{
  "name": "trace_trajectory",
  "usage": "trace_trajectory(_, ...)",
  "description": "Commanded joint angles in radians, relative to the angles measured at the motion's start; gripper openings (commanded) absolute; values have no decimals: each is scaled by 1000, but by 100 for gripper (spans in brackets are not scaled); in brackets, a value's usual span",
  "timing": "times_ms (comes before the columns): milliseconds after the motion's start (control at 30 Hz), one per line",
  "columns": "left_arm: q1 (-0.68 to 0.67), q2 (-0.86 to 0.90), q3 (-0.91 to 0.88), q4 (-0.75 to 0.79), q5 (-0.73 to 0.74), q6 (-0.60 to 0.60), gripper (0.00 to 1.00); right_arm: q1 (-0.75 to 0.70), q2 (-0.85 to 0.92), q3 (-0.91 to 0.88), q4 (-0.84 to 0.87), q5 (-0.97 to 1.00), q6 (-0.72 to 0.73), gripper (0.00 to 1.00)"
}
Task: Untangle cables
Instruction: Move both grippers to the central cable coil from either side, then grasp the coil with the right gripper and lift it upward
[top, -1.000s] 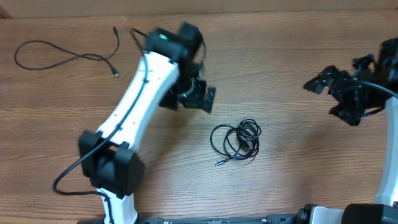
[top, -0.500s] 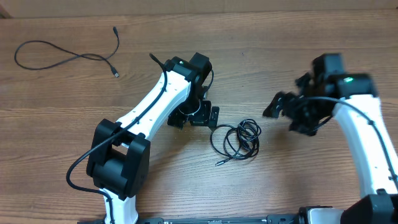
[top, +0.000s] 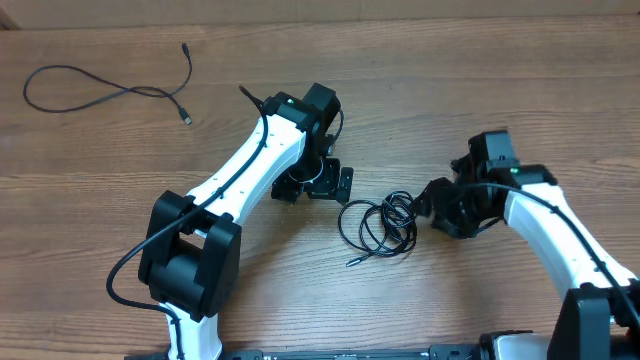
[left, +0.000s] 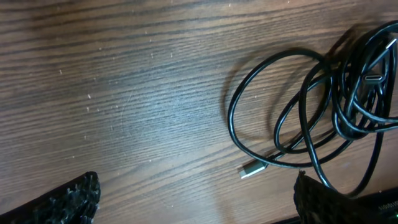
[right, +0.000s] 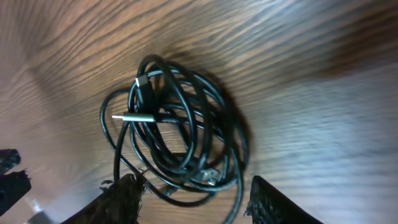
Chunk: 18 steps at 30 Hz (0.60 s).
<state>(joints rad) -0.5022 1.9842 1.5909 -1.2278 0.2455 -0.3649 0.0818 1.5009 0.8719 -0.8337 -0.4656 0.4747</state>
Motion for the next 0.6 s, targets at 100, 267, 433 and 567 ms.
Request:
trace_trajectory(100, 4, -10, -5, 2, -9, -9, 100, 3, -4, -72, 108, -85, 61, 55)
trace_trajectory(267, 4, -10, -5, 3, -9, -9, 100, 3, -2, -93, 165, -67, 74, 48)
trace_trajectory(433, 4, -10, -5, 2, -9, -9, 100, 3, -1, -122, 229, -68, 128, 37)
trace_trajectory(567, 4, -10, -5, 2, -9, -9, 100, 3, -1, -123, 230, -63, 128, 42)
